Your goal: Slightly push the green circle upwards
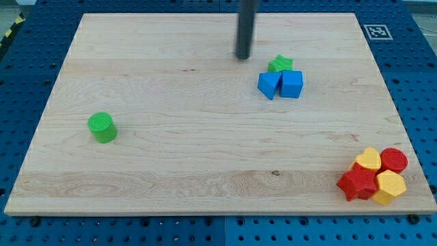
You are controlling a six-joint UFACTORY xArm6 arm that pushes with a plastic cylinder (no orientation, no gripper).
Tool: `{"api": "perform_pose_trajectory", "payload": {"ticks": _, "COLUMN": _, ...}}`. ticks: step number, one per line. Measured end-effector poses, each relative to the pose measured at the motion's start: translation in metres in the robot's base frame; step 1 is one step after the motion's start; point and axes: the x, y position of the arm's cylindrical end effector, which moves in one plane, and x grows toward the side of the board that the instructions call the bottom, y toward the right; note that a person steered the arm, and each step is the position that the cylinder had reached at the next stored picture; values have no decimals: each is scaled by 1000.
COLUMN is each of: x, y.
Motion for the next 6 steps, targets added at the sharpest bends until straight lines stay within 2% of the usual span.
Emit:
{"api": "perform_pose_trajectory", "payload": {"ticks": 2, "x": 140, "y": -187}}
{"api": "perform_pose_trajectory", "payload": {"ticks": 3, "x": 169, "y": -262}}
{"api": "perform_pose_trajectory", "payload": {"ticks": 4, "x": 174, "y": -306}}
{"api": "perform_pose_trajectory", "payload": {"ticks": 5, "x": 189, "y": -306}}
{"api": "perform_pose_trajectory", "payload": {"ticks": 6, "x": 272, "y": -274}}
